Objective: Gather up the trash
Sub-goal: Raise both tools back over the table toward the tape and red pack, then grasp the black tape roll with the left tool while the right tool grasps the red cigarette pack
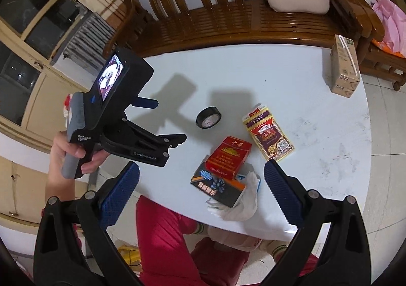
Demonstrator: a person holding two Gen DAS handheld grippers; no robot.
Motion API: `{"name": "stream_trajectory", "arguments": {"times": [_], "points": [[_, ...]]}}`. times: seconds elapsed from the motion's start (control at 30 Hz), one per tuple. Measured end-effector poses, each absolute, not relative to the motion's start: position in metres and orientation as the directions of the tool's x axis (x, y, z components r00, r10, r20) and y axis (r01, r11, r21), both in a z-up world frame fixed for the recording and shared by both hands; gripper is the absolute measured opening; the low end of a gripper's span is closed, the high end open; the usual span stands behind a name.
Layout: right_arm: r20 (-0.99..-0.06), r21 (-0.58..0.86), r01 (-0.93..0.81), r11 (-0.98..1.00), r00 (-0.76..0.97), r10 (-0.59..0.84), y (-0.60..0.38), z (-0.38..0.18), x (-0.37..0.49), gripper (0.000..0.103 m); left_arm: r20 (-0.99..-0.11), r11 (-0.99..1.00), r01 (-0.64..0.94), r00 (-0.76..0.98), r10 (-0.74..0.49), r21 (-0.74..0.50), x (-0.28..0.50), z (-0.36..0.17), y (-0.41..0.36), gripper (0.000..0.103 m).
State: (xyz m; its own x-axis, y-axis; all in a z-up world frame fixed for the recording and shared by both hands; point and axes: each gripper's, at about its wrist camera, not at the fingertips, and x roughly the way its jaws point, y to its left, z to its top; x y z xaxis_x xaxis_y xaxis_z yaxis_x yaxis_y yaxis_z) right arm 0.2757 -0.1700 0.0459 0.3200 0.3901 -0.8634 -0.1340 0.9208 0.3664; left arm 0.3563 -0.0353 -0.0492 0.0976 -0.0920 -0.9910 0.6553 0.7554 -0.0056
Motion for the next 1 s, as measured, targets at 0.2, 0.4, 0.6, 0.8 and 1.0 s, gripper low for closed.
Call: {"name": "stream_trajectory", "arguments": {"times": [0.2, 0.4, 0.6, 0.8, 1.0], "points": [[-0.899, 0.35, -0.127, 0.928, 0.234, 0.37, -0.154, 0.003, 0.294, 0.096, -0.994, 0.751, 0.66, 0.067, -0.087, -0.021, 0.368, -0.075, -0.039, 0.094], [-0.922, 0.34, -0.12, 0.933, 0.152, 0.356, -0.143, -0.038, 0.308, 0.096, -0.997, 0.745, 0.666, 0.039, -0.07, -0.027, 0.379, -0.099, -0.047, 0.094], [-0.925, 0.36, -0.084, 0.929, 0.096, 0.367, -0.143, -0.07, 0.315, 0.096, -0.997, 0.733, 0.679, 0.024, -0.072, -0.037, 0.387, -0.114, -0.053, 0.094], [-0.925, 0.37, -0.065, 0.927, 0.061, 0.374, -0.139, -0.092, 0.32, 0.096, -0.997, 0.737, 0.674, 0.005, -0.073, -0.05, 0.398, -0.127, -0.055, 0.094], [-0.926, 0.373, -0.055, 0.926, 0.039, 0.375, -0.134, -0.109, 0.328, 0.096, -0.996, 0.742, 0.666, -0.015, -0.092, -0.078, 0.408, -0.138, -0.056, 0.094]]}}
